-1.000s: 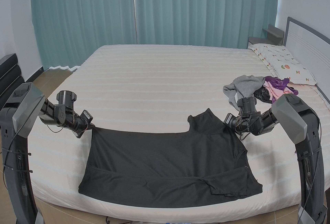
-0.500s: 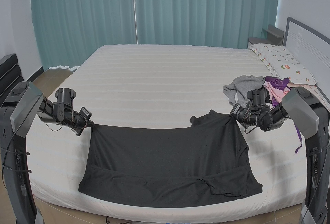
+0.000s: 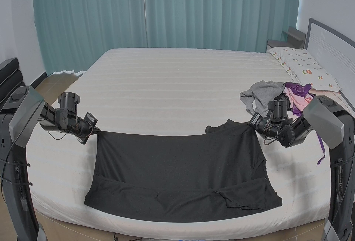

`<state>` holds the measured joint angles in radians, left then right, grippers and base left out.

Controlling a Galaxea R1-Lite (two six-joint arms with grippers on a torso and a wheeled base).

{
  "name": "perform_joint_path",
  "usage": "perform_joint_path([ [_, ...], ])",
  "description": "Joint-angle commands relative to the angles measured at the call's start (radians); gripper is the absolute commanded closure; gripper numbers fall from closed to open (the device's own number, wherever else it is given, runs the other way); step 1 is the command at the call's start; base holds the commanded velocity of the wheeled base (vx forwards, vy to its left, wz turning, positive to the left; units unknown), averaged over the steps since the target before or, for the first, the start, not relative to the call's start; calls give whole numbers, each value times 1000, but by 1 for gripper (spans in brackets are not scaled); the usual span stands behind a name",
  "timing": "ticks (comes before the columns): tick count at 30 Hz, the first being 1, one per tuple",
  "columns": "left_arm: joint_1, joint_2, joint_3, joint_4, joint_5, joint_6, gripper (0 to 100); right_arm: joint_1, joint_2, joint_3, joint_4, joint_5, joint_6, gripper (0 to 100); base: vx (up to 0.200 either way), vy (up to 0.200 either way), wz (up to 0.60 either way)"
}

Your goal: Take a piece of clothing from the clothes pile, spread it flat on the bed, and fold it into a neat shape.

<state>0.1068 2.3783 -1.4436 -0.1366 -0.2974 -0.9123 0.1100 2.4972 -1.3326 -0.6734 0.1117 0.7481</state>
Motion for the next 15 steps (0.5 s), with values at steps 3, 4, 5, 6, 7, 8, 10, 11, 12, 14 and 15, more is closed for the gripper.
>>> perform_joint_path([
  [3, 1, -1, 0, 2, 0, 0, 100, 7, -3, 15, 0, 2, -3, 100, 0, 0, 0],
  [4, 1, -2, 0, 3, 0, 0, 100, 7, -3, 16, 0, 2, -3, 100, 0, 0, 0],
  [5, 1, -5, 8, 8, 0, -2, 100, 7, -9, 24, 0, 3, -1, 100, 0, 0, 0],
  [6, 1, -10, 17, 8, 0, -2, 100, 5, -15, 29, 0, 5, -1, 100, 0, 0, 0],
  [7, 1, -21, 31, 6, 0, -2, 100, 4, -26, 33, 0, 9, 0, 100, 0, 0, 0],
  [8, 1, -33, 43, 3, -2, -2, 100, 2, -38, 39, 2, 11, 4, 100, 0, 0, 0],
  [10, 2, -56, 72, 0, -9, -2, 100, -1, -63, 61, 2, 17, 7, 100, 0, 0, 0],
  [11, 1, -62, 80, -1, -9, -2, 100, -3, -74, 72, 2, 22, 7, 100, 0, 0, 0],
  [12, 1, -70, 88, -1, -9, -2, 100, -4, -84, 85, 0, 29, 8, 100, 0, 0, 0],
  [14, 2, -80, 100, -1, -11, -2, 100, -9, -110, 116, 0, 40, 10, 100, 0, 0, 0],
  [15, 2, -85, 104, -3, -11, -2, 100, -13, -123, 131, 0, 46, 10, 100, 0, 0, 0],
])
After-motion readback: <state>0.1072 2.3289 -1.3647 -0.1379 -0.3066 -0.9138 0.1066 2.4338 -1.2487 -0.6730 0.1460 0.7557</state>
